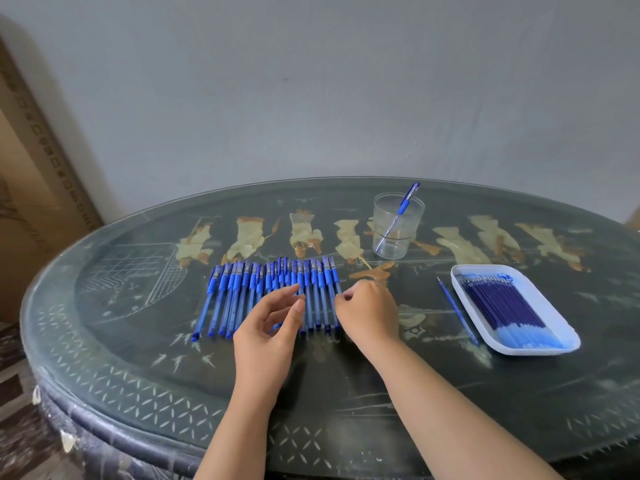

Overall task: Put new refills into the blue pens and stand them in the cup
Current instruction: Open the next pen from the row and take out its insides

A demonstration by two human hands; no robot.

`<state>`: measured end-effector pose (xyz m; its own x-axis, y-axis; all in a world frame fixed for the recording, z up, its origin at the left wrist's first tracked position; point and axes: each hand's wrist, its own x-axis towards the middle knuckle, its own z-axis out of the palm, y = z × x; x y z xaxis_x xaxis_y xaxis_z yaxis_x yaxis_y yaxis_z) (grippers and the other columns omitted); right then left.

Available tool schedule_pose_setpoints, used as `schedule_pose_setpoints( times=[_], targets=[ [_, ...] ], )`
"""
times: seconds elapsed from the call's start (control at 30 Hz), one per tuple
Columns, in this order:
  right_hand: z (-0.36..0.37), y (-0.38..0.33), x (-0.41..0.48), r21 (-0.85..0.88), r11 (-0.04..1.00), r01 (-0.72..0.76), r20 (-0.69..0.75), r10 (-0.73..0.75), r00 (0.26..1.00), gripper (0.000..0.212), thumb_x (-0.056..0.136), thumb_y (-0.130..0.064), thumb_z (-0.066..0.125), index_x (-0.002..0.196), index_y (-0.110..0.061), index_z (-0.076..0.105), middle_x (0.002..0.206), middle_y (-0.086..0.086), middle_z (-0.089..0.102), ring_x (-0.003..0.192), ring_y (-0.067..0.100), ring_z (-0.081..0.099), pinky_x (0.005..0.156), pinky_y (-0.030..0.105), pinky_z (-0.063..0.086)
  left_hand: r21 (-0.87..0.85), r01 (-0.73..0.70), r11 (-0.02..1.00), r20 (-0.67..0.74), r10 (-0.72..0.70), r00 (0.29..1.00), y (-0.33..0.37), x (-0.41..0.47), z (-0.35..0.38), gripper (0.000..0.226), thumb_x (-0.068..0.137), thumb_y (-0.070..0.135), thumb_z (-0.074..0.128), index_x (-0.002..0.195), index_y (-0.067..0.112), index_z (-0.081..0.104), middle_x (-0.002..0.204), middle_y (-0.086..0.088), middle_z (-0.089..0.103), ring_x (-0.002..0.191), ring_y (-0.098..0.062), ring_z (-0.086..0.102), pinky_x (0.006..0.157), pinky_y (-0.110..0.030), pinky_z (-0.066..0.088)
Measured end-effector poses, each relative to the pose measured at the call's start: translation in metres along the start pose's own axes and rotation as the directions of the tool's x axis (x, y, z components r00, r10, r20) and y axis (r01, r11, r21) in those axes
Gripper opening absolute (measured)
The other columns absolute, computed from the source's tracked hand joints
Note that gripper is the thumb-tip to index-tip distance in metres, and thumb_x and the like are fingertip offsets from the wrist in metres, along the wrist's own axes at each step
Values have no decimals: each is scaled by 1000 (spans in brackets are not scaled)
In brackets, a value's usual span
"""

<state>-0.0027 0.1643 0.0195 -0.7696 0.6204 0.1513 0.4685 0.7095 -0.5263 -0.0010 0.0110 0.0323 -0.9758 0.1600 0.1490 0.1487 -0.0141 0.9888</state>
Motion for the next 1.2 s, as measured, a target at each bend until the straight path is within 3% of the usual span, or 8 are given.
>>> schedule_pose_setpoints(
  times=[0.17, 0.3, 0.47, 0.7, 0.83, 0.97, 1.07, 1.2],
  targets=[
    [-1, 0, 3, 38, 998, -56, -37, 57, 998, 36, 85, -21, 60, 51, -11, 55, 45, -2, 43, 46, 16, 44, 47, 25, 40, -1, 2, 1000, 12, -2, 1000, -1, 1, -1, 21, 88, 19, 71, 105, 31, 72, 97, 12, 73, 94, -7, 69, 90, -43, 56],
    [-18, 7, 3, 147, 986, -73, -106, 89, 990, 21, 84, -14, 61, 66, -7, 70, 57, 1, 62, 52, 15, 53, 44, 22, 37, 2, 7, 1000, 19, -7, 1000, -2, 1, -1, 22, 89, 18, 70, 104, 33, 72, 98, 12, 74, 96, -7, 69, 92, -46, 55],
    [-41, 35, -12, 255, 962, 98, -139, -64, 988, 10, 90, -12, 63, 92, -12, 73, 82, -9, 62, 85, 15, 60, 73, 26, 47, 25, 0, 1000, 31, -1, 1000, -3, 0, -1, 25, 88, 18, 71, 106, 35, 70, 97, 13, 73, 94, -6, 69, 94, -44, 54],
    [-51, 77, -40, 225, 919, 324, -4, -331, 944, 13, 93, -15, 63, 92, -27, 63, 93, -20, 57, 95, 2, 54, 85, 17, 42, 178, -88, 980, 138, 63, 988, 1, -4, 2, 41, 83, 17, 76, 116, 38, 64, 100, 20, 71, 92, 7, 65, 77, -5, 48],
    [-51, 81, -45, 312, 897, 315, -23, -324, 946, 18, 94, -11, 62, 92, -28, 61, 94, -18, 61, 96, 0, 56, 83, 11, 41, 243, -144, 959, 155, 109, 982, -2, -4, 3, 32, 79, 13, 78, 106, 30, 72, 92, 14, 73, 88, 5, 66, 77, -4, 47],
    [-47, 84, -45, 372, 859, 352, -88, -345, 934, 18, 92, -6, 62, 96, -24, 62, 97, -14, 62, 97, 4, 59, 87, 21, 49, 255, -179, 950, 169, 138, 976, -5, -4, 3, 22, 79, 10, 77, 88, 29, 75, 85, 16, 74, 84, 3, 67, 75, -5, 47],
    [-45, 82, -48, 277, 841, 466, -168, -435, 885, 18, 90, -33, 62, 105, -25, 65, 95, -21, 57, 93, 4, 57, 90, 26, 44, 233, -163, 959, 180, 122, 976, -4, -5, 5, 21, 79, 9, 77, 84, 29, 74, 83, 18, 74, 83, 3, 68, 75, -6, 47],
    [-39, 74, -50, -122, 804, 583, -233, -594, 770, 31, 92, -53, 50, 112, -37, 69, 89, -16, 58, 82, 14, 54, 76, 35, 35, 234, -173, 957, 213, 123, 969, -4, -6, 6, 21, 79, 12, 77, 83, 33, 74, 83, 21, 74, 81, -1, 68, 76, -10, 50]
  ],
)
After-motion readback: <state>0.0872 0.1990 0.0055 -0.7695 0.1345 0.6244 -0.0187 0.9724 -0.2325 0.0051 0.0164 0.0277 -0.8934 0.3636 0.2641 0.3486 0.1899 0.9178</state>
